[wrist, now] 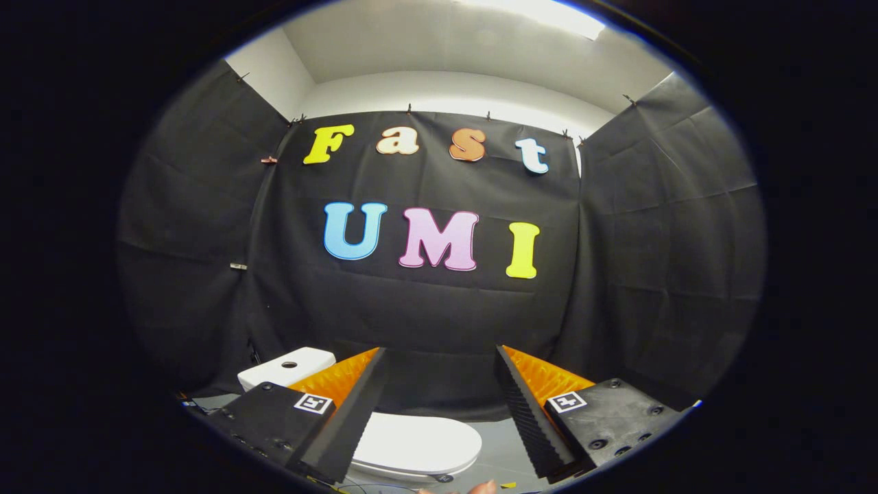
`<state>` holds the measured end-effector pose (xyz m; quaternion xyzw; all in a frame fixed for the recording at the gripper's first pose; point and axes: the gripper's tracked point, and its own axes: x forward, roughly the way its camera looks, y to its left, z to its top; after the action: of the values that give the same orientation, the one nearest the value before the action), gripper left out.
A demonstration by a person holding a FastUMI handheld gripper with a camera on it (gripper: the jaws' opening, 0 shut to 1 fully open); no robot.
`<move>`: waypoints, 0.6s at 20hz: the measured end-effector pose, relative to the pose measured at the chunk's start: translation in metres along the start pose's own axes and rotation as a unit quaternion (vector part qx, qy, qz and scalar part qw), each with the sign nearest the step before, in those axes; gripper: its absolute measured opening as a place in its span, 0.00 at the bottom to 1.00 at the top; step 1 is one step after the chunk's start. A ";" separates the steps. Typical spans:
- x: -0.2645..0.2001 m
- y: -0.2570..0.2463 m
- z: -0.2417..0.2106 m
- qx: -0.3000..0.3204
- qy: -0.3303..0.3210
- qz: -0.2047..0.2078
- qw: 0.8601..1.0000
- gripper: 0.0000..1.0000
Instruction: Open the toilet lid.
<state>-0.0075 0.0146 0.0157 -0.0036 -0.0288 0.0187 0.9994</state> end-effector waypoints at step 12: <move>0.032 -0.026 -0.043 0.019 -0.026 -0.020 0.999 0.98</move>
<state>0.0277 -0.0106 -0.0255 0.0162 -0.0546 -0.0003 0.9984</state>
